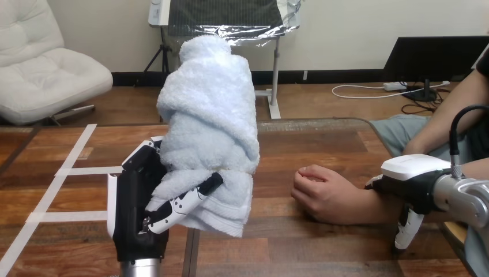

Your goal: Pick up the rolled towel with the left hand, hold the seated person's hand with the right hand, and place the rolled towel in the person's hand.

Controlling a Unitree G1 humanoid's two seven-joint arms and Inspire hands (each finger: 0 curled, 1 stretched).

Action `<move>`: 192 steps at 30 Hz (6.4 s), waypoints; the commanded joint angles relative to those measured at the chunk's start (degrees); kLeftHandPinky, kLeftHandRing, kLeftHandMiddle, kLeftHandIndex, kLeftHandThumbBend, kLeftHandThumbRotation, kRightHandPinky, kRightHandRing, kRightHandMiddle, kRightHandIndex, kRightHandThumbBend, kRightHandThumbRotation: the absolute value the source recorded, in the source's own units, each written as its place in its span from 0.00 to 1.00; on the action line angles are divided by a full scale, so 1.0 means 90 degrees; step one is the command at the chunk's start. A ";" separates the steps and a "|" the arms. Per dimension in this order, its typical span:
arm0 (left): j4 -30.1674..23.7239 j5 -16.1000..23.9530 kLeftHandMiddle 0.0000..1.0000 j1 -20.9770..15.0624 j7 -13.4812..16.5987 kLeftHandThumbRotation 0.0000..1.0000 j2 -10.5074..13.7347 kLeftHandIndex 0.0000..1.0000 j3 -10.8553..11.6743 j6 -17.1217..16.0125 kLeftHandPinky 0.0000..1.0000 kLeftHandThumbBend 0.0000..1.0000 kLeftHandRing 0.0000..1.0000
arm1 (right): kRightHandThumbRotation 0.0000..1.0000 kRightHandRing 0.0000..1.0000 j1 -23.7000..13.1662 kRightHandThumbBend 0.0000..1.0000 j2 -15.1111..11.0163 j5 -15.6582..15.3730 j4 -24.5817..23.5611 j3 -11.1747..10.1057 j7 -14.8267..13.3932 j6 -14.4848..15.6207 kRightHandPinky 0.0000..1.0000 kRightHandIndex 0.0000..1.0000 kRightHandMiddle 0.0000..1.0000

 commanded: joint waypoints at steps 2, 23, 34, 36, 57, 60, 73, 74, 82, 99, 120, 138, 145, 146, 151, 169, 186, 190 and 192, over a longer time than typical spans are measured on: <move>-0.0507 -0.0034 0.41 -0.0227 -0.0042 0.00 -0.0357 0.50 -0.0092 -0.0105 0.29 0.61 0.36 | 0.16 0.95 -0.0410 0.78 -0.0032 -0.0085 0.0326 0.0136 -0.0262 -0.0029 0.93 0.90 0.95; -0.0611 -0.0050 0.42 -0.0147 -0.0077 0.00 -0.0380 0.50 -0.0128 -0.0017 0.29 0.61 0.36 | 0.18 0.91 -0.0650 0.72 0.0059 -0.0305 0.0786 0.0551 -0.0289 0.0204 0.91 0.88 0.92; -0.0573 -0.0042 0.42 -0.0172 -0.0075 0.00 -0.0380 0.50 -0.0121 -0.0057 0.29 0.61 0.35 | 0.20 0.79 -0.0834 0.68 0.0145 -0.0379 0.1156 0.0788 -0.0216 0.0320 0.71 0.84 0.84; -0.0608 -0.0055 0.42 -0.0159 -0.0064 0.00 -0.0395 0.50 -0.0126 -0.0029 0.29 0.61 0.35 | 0.20 0.77 -0.0881 0.68 0.0141 -0.0431 0.1234 0.0881 -0.0205 0.0308 0.67 0.83 0.82; -0.0660 -0.0037 0.41 -0.0129 -0.0019 0.01 -0.0382 0.50 -0.0091 0.0009 0.28 0.61 0.35 | 0.19 0.50 -0.1185 0.67 0.0388 -0.0486 0.2303 0.1409 -0.0612 0.0135 0.40 0.64 0.60; -0.0641 -0.0049 0.41 -0.0136 -0.0020 0.01 -0.0374 0.50 -0.0084 -0.0009 0.28 0.61 0.35 | 0.18 0.46 -0.1209 0.67 0.0447 -0.0457 0.2466 0.1451 -0.0760 0.0138 0.37 0.61 0.57; -0.0606 -0.0009 0.41 -0.0140 0.0042 0.02 -0.0369 0.50 -0.0039 -0.0074 0.28 0.61 0.35 | 0.16 0.30 -0.1239 0.68 0.0575 -0.0408 0.2799 0.1564 -0.1089 0.0094 0.21 0.55 0.44; -0.0600 -0.0010 0.42 -0.0146 0.0046 0.02 -0.0370 0.50 -0.0035 -0.0082 0.28 0.61 0.35 | 0.16 0.30 -0.1230 0.68 0.0575 -0.0410 0.2809 0.1570 -0.1131 0.0078 0.21 0.54 0.44; -0.0601 -0.0011 0.41 -0.0148 0.0076 0.03 -0.0366 0.50 -0.0033 -0.0077 0.28 0.60 0.35 | 0.16 0.30 -0.1195 0.66 0.0564 -0.0422 0.2853 0.1609 -0.1332 0.0027 0.19 0.53 0.45; -0.0595 0.0025 0.41 -0.0137 0.0147 0.02 -0.0333 0.50 -0.0035 -0.0027 0.28 0.60 0.35 | 0.01 0.29 -0.0875 0.66 0.0455 0.0074 0.2655 0.1220 -0.2278 -0.0168 0.18 0.46 0.42; -0.0567 -0.0020 0.41 -0.0138 -0.0021 0.01 -0.0256 0.50 -0.0049 0.0209 0.29 0.61 0.36 | 0.00 0.25 -0.0567 0.65 0.0208 0.0802 0.1872 0.0453 -0.2593 -0.0070 0.16 0.41 0.37; 0.0589 0.1320 0.42 -0.0690 0.0815 0.00 0.0076 0.49 0.0182 0.0676 0.28 0.62 0.35 | 0.00 0.24 -0.0283 0.68 0.0037 0.1266 0.0967 -0.0250 -0.2592 -0.0033 0.15 0.40 0.35; 0.1508 0.2109 0.42 -0.1159 0.1414 0.00 0.0417 0.50 0.0105 0.0837 0.28 0.61 0.35 | 0.00 0.24 -0.0135 0.69 -0.0003 0.1473 0.0578 -0.0515 -0.2669 -0.0043 0.15 0.40 0.34; 0.1619 0.2176 0.42 -0.1217 0.1468 0.00 0.0447 0.50 0.0091 0.0855 0.28 0.61 0.35 | 0.00 0.23 -0.0120 0.69 -0.0006 0.1481 0.0523 -0.0542 -0.2652 -0.0013 0.15 0.39 0.34; 0.2168 0.2470 0.42 -0.1518 0.1657 0.00 0.0596 0.50 0.0007 0.0996 0.28 0.61 0.34 | 0.00 0.22 -0.0027 0.69 -0.0022 0.1521 0.0233 -0.0683 -0.2644 0.0115 0.14 0.38 0.32; 0.3350 0.3188 0.42 -0.2195 0.2201 0.08 0.0848 0.50 -0.0350 0.1433 0.29 0.63 0.34 | 0.00 0.20 0.0230 0.72 -0.0100 0.1592 -0.0625 -0.1042 -0.2577 0.0432 0.12 0.36 0.29; 0.3607 0.3476 0.42 -0.2443 0.2543 0.13 0.0748 0.50 -0.0678 0.1501 0.29 0.63 0.35 | 0.00 0.20 0.0407 0.74 -0.0117 0.1587 -0.1293 -0.1258 -0.2458 0.0622 0.13 0.35 0.30; 0.3623 0.3460 0.42 -0.2479 0.2519 0.16 0.0670 0.49 -0.0712 0.1543 0.27 0.63 0.33 | 0.00 0.20 0.0451 0.74 -0.0105 0.1614 -0.1405 -0.1311 -0.2480 0.0582 0.13 0.34 0.29; 0.3631 0.3481 0.42 -0.2491 0.2563 0.17 0.0646 0.49 -0.0737 0.1539 0.26 0.63 0.33 | 0.00 0.19 0.0471 0.75 -0.0097 0.1635 -0.1431 -0.1338 -0.2501 0.0546 0.13 0.34 0.29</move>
